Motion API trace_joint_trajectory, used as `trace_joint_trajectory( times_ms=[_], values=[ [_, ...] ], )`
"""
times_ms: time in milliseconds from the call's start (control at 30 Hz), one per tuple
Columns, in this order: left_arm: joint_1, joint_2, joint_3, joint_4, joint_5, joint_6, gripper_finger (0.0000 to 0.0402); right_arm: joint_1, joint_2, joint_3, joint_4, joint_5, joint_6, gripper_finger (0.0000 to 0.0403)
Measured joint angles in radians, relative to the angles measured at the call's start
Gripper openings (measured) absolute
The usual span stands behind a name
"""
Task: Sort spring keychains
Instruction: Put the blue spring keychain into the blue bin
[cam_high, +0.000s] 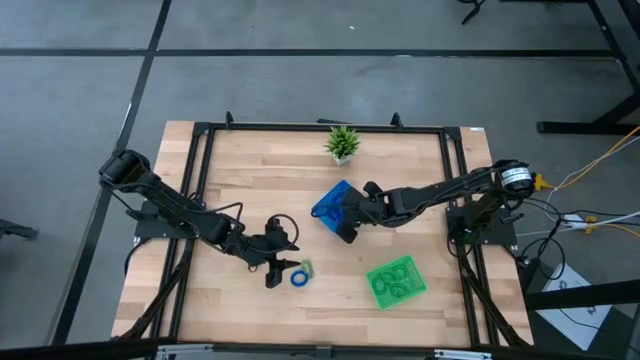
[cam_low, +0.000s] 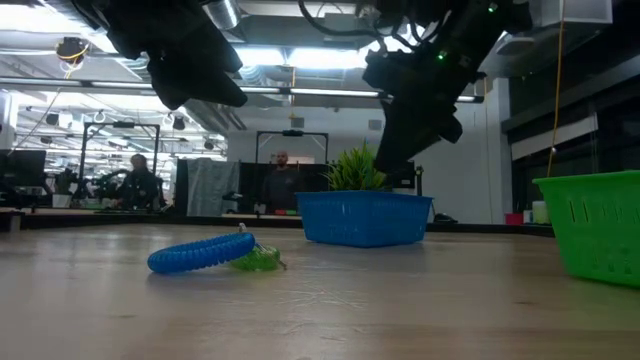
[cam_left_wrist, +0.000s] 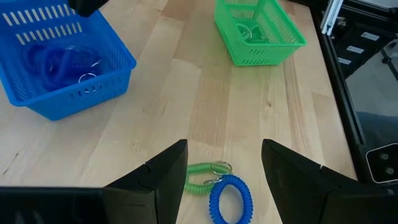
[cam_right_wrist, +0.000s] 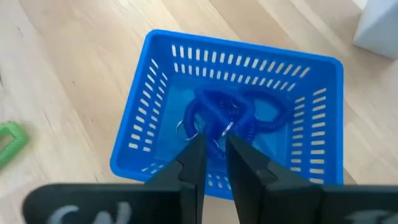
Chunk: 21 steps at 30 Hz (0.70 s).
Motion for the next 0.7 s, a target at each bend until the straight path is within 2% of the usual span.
trace_joint_trajectory(
  times_ms=[267, 500, 700],
  values=[
    [0.000, 0.000, 0.000, 0.000, 0.021, 0.000, 0.0200, 0.003, 0.000, 0.000, 0.052, -0.033, 0.007, 0.0063],
    [-0.005, 0.000, 0.000, -0.025, 0.089, 0.026, 0.0200, 0.051, 0.000, 0.000, 0.266, -0.176, -0.082, 0.0063],
    [-0.008, 0.000, 0.000, -0.037, 0.106, 0.032, 0.0200, 0.115, 0.000, 0.000, 0.367, -0.193, -0.105, 0.0063]
  ],
)
